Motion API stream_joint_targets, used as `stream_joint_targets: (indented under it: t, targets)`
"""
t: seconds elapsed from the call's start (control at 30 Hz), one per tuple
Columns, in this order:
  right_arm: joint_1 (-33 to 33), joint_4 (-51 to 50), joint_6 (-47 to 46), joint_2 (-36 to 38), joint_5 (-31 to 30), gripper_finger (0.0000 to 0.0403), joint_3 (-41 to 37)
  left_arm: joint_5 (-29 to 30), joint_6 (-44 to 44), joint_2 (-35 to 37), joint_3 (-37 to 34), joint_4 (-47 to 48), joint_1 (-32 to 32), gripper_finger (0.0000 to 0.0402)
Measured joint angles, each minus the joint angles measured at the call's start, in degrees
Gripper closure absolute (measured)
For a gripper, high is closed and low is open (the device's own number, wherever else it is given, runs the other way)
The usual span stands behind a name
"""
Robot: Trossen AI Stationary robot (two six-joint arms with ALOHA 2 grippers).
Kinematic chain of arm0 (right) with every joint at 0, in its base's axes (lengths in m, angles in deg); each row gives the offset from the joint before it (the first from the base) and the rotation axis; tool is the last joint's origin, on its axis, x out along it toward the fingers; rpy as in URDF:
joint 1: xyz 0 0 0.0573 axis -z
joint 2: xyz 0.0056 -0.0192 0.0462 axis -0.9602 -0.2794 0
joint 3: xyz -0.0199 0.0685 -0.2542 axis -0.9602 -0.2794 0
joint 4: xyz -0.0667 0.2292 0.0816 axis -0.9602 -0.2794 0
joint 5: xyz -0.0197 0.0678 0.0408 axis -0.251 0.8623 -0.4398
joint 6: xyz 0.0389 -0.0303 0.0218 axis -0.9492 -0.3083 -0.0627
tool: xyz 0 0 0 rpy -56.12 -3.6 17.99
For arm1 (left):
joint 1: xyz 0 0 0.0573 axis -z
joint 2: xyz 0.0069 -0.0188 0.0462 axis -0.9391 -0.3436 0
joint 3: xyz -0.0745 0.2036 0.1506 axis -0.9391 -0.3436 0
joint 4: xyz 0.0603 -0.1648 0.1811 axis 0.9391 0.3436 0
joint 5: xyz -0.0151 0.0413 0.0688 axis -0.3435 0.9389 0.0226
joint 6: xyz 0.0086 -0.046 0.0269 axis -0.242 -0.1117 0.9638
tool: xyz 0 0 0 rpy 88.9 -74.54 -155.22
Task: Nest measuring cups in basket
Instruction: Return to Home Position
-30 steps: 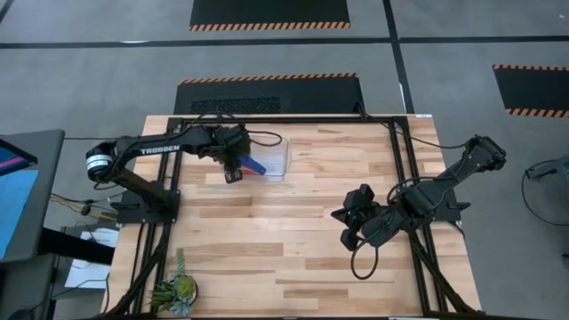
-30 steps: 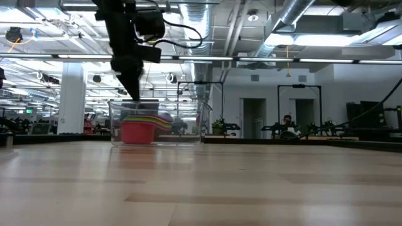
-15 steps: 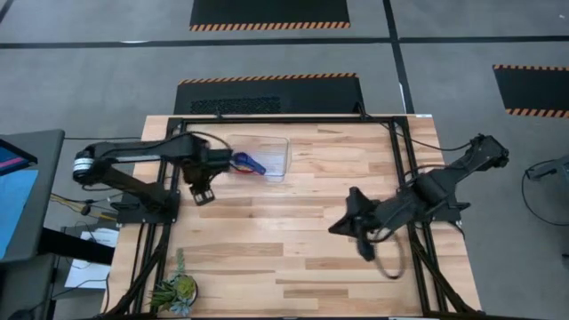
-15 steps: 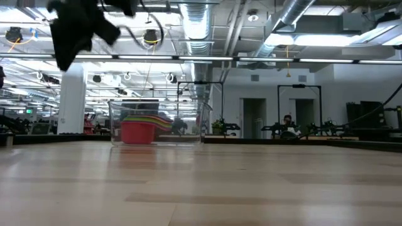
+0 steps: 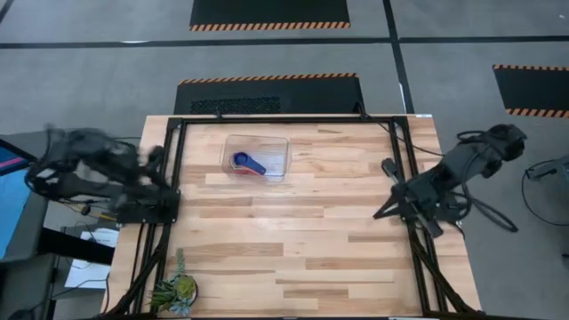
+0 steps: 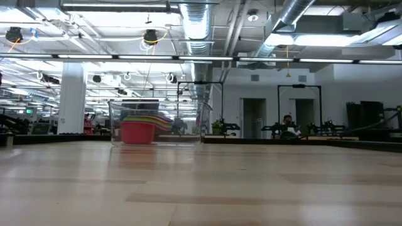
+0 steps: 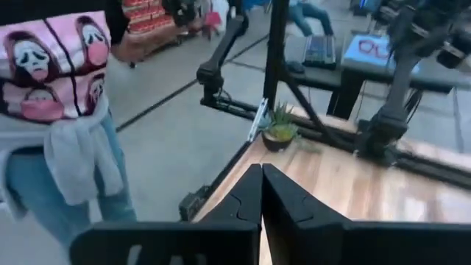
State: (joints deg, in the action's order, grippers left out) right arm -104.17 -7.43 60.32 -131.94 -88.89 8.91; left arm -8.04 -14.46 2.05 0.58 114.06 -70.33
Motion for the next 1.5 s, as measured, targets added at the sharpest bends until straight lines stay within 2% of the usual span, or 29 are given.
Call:
stream_joint_targets:
  t: [0.07,0.13,0.17,0.23,0.3,0.4,0.6,0.73,0.83,1.0,1.2,1.33,1.5]
  targets:
    - [0.75,0.76,0.18,2.53,-0.03,0.0376,-2.08,0.74,-2.84,7.57,-3.91,-6.55,0.04,0.0285]
    - [2.14,1.41,-1.43,5.23,-0.03,0.0376,-6.68,4.51,-5.73,12.95,-9.43,-6.85,0.02,0.0285]
    - [2.73,4.00,-1.68,6.46,0.02,0.0376,-9.82,5.73,-7.28,14.76,-12.96,-6.88,0.01,0.0285]
    - [3.44,11.48,-2.19,9.40,0.38,0.0376,-16.58,4.80,-8.04,17.09,-19.26,-13.54,-0.04,0.0285]
    - [3.82,16.51,-2.43,12.61,1.51,0.0375,-23.58,2.71,-8.01,18.69,-24.78,-20.16,-0.02,0.0285]
    - [4.63,25.46,-3.83,17.08,1.90,0.0374,-32.65,2.69,-7.98,18.14,-30.71,-29.37,-0.05,0.0285]
    - [6.95,39.97,-5.40,26.16,5.06,0.0376,-51.44,2.16,-5.32,18.97,-39.58,-41.29,-0.04,0.0285]
    - [8.97,47.68,-8.80,31.41,7.36,0.0375,-60.86,1.41,-6.04,21.33,-44.40,-47.26,-0.04,0.0285]
    - [9.93,50.12,-8.92,34.22,10.65,0.0374,-65.18,2.06,-6.25,22.49,-48.09,-52.43,-0.02,0.0285]
    - [11.15,52.94,-8.94,37.50,10.75,0.0375,-71.20,2.20,-6.54,23.18,-56.02,-65.16,-0.02,0.0285]
    - [11.79,54.77,-9.19,41.71,12.31,0.0375,-75.95,2.53,-10.01,23.24,-63.72,-76.07,-0.04,0.0285]
    - [11.95,53.32,-9.27,45.06,12.87,0.0373,-78.31,1.12,-9.14,23.95,-65.35,-77.41,0.01,0.0285]
    - [12.97,52.59,-8.99,50.24,13.60,0.0375,-81.07,3.63,-10.17,26.80,-66.80,-78.14,-0.04,0.0285]
